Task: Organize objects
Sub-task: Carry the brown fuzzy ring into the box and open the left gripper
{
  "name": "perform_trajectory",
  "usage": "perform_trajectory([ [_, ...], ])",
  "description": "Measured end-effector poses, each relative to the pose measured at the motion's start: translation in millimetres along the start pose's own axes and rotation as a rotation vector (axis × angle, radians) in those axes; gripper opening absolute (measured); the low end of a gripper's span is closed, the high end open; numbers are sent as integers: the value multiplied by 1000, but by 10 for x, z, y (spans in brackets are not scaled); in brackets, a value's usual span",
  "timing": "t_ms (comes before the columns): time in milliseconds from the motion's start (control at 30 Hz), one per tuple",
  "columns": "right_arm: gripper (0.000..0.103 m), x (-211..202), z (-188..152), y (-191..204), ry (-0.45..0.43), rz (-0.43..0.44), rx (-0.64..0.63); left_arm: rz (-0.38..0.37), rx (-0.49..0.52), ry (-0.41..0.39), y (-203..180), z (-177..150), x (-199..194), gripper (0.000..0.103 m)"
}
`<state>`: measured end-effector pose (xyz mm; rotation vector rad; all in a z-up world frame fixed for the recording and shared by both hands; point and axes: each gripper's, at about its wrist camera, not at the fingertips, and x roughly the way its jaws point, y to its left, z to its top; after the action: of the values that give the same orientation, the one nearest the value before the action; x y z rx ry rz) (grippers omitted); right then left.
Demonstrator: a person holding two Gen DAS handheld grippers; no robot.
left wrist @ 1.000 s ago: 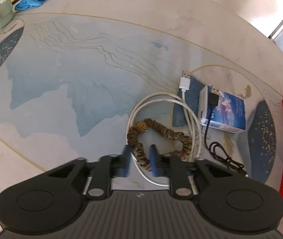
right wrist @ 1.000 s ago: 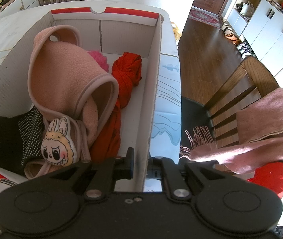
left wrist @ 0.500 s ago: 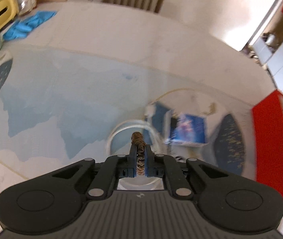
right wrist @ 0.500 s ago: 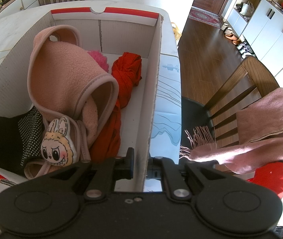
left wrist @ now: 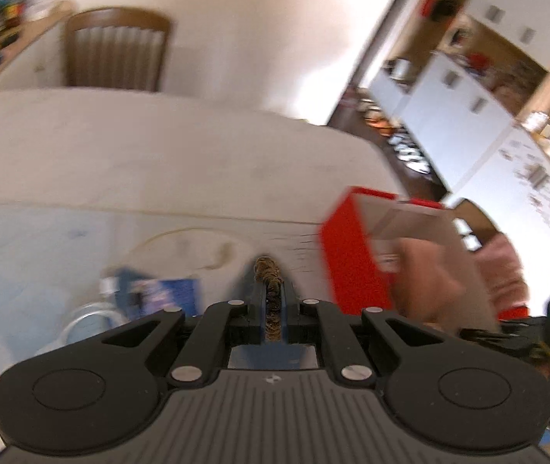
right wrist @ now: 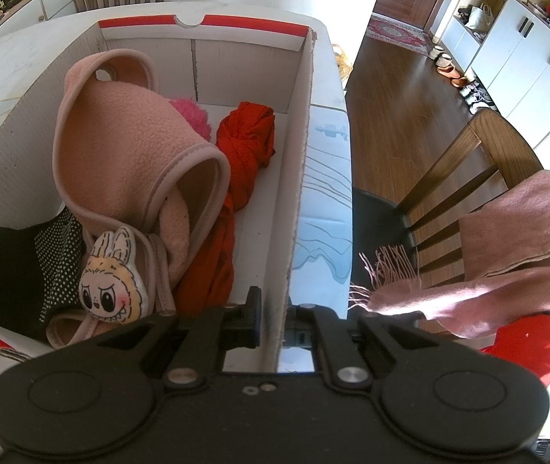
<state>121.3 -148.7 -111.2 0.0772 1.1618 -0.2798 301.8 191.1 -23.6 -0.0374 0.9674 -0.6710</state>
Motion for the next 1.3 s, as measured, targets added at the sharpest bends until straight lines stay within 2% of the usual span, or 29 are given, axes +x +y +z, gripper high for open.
perform_trajectory([
  [233, 6, 8, 6, 14, -1, 7, -6, -136, 141, 36, -664, 32, 168, 5],
  [533, 5, 26, 11, 12, -5, 20, -4, -274, 303, 156, -1439, -151, 632, 5],
  [800, 4, 24, -5, -5, -9, 29, 1, -338, 379, 201, -1813, -306, 996, 5],
  [1000, 4, 26, -6, -26, -7, 39, 7, -332, 437, 234, -1929, -423, 1272, 5],
  [1300, 4, 28, -6, -28, -7, 40, 7, -306, 447, 298, -1911, -563, 1558, 6],
])
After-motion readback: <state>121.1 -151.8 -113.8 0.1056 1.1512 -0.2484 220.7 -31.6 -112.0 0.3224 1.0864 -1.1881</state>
